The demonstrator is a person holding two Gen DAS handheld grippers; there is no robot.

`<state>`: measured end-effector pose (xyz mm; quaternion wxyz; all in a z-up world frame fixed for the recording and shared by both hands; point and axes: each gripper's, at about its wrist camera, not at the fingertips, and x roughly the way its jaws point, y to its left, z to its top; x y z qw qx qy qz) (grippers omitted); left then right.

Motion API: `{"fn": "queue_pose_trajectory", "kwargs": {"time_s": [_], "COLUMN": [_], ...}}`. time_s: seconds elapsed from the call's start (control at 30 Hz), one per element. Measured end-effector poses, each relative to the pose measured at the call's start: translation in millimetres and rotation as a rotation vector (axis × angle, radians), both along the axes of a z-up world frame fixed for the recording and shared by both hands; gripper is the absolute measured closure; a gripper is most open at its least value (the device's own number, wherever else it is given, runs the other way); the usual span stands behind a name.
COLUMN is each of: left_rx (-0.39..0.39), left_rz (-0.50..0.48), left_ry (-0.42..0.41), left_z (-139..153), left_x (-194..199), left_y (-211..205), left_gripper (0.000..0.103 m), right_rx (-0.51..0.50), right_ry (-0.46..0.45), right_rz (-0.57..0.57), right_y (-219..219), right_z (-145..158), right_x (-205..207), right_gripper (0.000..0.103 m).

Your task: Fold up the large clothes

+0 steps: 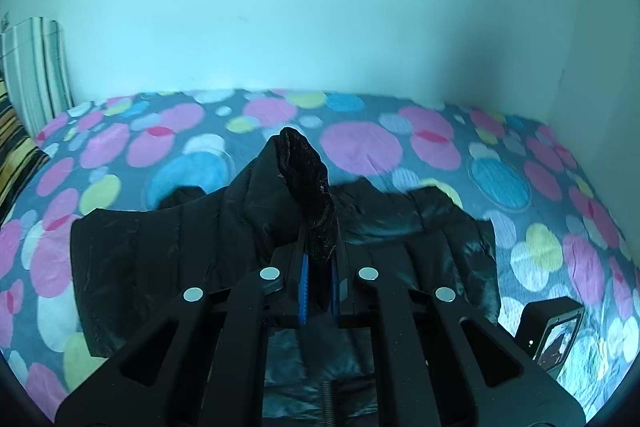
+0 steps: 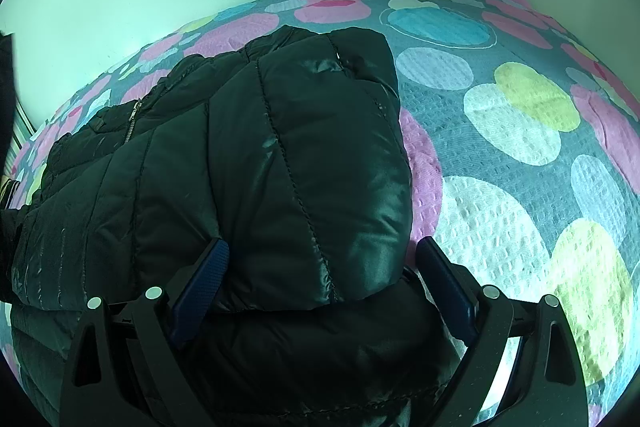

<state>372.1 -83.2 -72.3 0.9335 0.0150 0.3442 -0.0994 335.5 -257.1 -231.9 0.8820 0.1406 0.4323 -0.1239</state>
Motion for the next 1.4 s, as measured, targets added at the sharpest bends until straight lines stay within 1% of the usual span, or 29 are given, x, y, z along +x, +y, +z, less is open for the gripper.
{"fn": "queue_pose_trajectory", "kwargs": {"time_s": [0.17,0.27,0.33,0.37,0.43,0.47,0.5,0.6,0.67,0.73,0.83,0.93,1.03,1.1,1.2,1.3,1.4], "left_rx": [0.045,0.071,0.074,0.069,0.056,0.042,0.035,0.036,0.032,0.022,0.029,0.064,0.107,0.111,0.120,0.120,0.111], "left_rz": [-0.047,-0.059,-0.067,-0.073,-0.074,-0.077,-0.075,-0.066,-0.050,-0.019,0.067,0.170,0.282,0.326,0.377,0.407,0.433], "left_ry": [0.093,0.121,0.141,0.148,0.148,0.140,0.123,0.067,0.045,0.035,0.031,0.036,0.053,0.069,0.075,0.077,0.087], "left_z": [-46.7,-63.6,-69.3,-70.3,-66.7,-61.7,-56.3,-38.7,-28.5,-22.4,-20.3,-27.3,-41.7,-48.2,-54.7,-59.4,-65.0], "left_x": [9.0,11.6,13.2,12.7,9.7,6.2,2.1,-10.4,-19.1,-25.4,-34.6,-44.5,-53.3,-57.1,-63.1,-65.6,-65.6], "left_y": [-29.4,-37.7,-41.5,-42.0,-41.4,-39.7,-38.1,-28.1,-12.2,9.6,51.7,95.6,138.6,157.7,181.5,199.3,213.5], "left_gripper": [0.096,0.095,0.094,0.092,0.080,0.066,0.055,0.044,0.040,0.039,0.037,0.036,0.036,0.036,0.036,0.036,0.036], "right_rx": [0.007,0.007,0.010,0.011,0.012,0.012,0.012,0.012,0.012,0.010,0.009,0.006,-0.002,-0.013,-0.051,-0.111,-0.101], "right_ry": [-0.004,-0.003,-0.003,-0.004,-0.004,-0.004,-0.004,-0.004,-0.004,-0.004,-0.003,-0.003,-0.001,-0.011,-0.029,-0.069,-0.125], "right_rz": [0.001,0.001,0.001,0.002,0.002,0.002,0.001,0.001,0.001,0.001,0.001,0.002,0.002,0.002,0.009,0.017,0.059], "right_y": [-0.7,-1.1,-0.7,-0.8,-0.6,-1.2,-0.7,-1.0,-0.7,0.1,0.0,-0.3,0.3,1.5,3.9,8.5,17.7], "right_z": [-0.4,-0.6,-0.6,-0.7,-1.1,-1.2,-1.2,-1.3,-1.4,-1.7,-1.6,-1.4,0.9,6.0,19.6,43.4,66.5], "right_x": [-0.2,-0.6,-0.4,-0.5,-0.2,-0.6,-0.2,-0.7,-0.8,-0.2,-0.5,-1.4,-1.9,-3.8,-9.6,-21.1,-26.8], "right_gripper": [0.010,0.010,0.010,0.010,0.010,0.010,0.010,0.010,0.010,0.010,0.010,0.010,0.010,0.010,0.010,0.010,0.010]}}
